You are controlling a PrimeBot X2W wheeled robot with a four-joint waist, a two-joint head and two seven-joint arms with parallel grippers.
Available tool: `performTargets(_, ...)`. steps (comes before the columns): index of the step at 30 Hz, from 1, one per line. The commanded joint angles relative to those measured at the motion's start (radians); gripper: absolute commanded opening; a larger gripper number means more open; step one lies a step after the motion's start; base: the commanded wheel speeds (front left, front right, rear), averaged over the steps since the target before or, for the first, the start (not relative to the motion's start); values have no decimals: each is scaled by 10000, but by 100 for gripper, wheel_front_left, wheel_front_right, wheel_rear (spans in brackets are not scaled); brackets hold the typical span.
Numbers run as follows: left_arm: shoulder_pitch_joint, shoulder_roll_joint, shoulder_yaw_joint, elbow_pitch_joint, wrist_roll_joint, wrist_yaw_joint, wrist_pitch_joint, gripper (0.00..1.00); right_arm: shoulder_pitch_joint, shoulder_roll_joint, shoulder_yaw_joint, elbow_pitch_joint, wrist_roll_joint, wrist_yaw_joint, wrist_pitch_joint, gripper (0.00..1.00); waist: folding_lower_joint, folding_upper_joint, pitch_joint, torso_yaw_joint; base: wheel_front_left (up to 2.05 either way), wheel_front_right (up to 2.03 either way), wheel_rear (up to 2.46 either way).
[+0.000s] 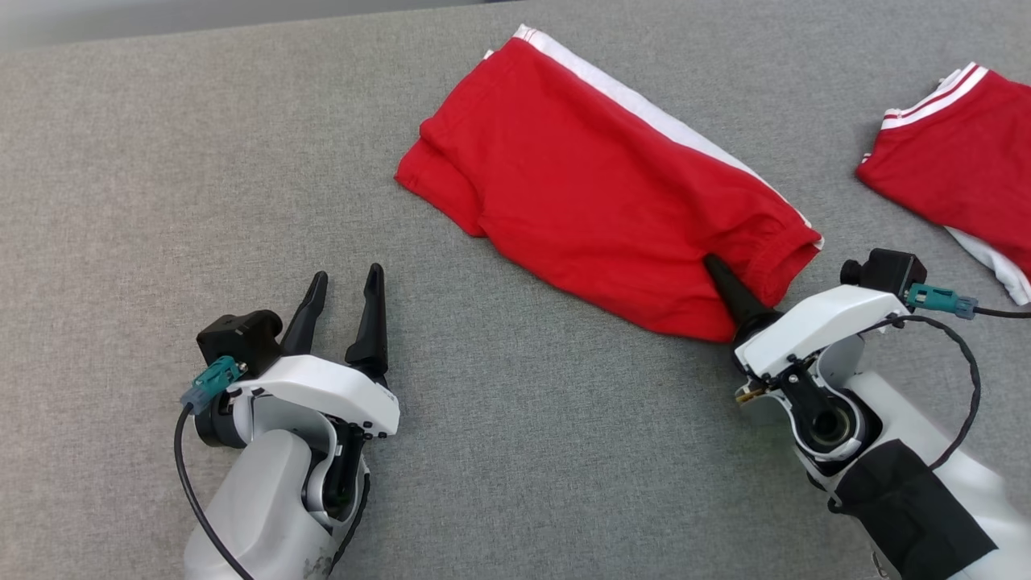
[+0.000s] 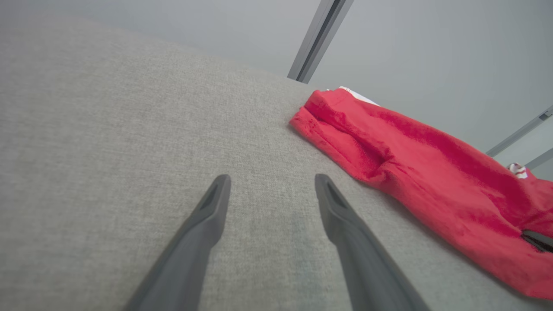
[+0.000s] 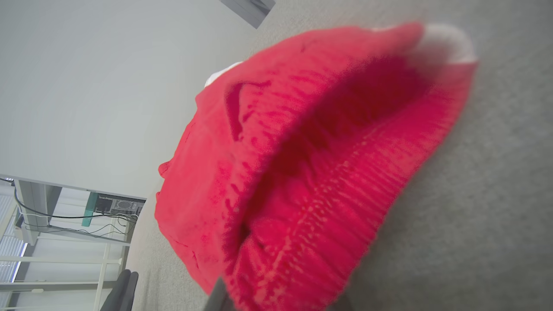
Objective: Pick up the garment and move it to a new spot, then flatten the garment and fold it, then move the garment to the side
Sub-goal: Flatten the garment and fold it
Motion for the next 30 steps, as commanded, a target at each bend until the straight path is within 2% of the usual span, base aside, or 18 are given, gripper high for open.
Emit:
performTargets(1, -85, 49, 52, 12, -30, 18, -36, 100, 195, -29, 197, 236, -75, 36, 11, 0, 0, -1, -99, -44, 0, 0, 0)
performTargets(15, 295, 45, -29, 31, -400, -24, -37, 100, 220, -613, 939, 2031, -511, 25, 515, 0, 0, -1, -1062, -300, 0, 0, 0)
performTargets(27, 865, 46, -467, -113, -1078, 138, -37, 100, 341, -840, 1428, 4854, -1126, -10, 1160, 0, 0, -1, -2196, -587, 0, 0, 0)
performTargets(30, 1009, 47, -582, -167, -1182, 216, -37, 100, 97, -723, 1548, 5499, -1348, -9, 1197, 0, 0, -1, -2382, -626, 0, 0, 0)
